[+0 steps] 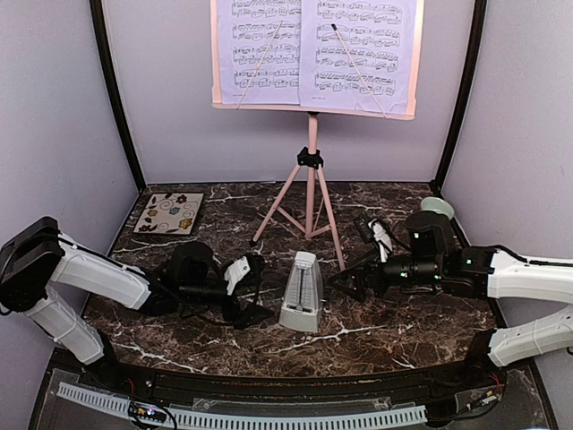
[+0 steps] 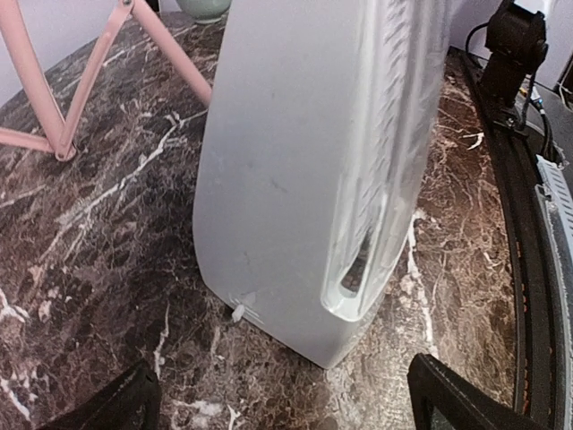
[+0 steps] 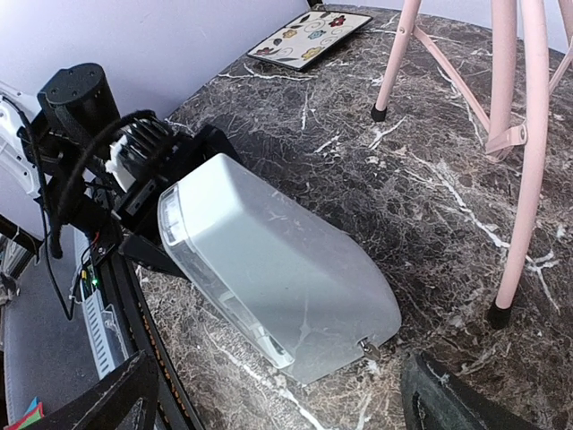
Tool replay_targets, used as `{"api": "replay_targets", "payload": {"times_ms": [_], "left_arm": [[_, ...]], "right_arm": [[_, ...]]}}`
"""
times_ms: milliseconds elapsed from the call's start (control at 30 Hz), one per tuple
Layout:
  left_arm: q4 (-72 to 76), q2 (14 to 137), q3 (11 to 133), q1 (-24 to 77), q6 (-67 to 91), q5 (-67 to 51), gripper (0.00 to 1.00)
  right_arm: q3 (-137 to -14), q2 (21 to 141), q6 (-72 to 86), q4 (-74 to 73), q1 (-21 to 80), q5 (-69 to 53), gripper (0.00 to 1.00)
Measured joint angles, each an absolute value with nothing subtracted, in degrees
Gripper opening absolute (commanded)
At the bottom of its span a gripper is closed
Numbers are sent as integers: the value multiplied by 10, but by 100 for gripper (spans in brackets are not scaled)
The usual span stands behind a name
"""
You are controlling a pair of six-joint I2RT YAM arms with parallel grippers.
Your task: Set up the instrument practice props
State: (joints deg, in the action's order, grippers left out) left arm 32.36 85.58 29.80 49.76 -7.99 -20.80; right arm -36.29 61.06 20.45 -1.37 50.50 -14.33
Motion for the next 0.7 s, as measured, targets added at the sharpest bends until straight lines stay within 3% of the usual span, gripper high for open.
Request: {"api": "replay_targets", "payload": {"times_ms": [400, 700], "left_arm": [[364, 1004, 351, 542, 1, -84, 99], [352, 1033, 421, 426, 25, -22, 99]], "right_arm": [[-363, 610, 209, -27, 505, -128, 95], [-365, 612, 213, -32, 505, -127, 94]]}}
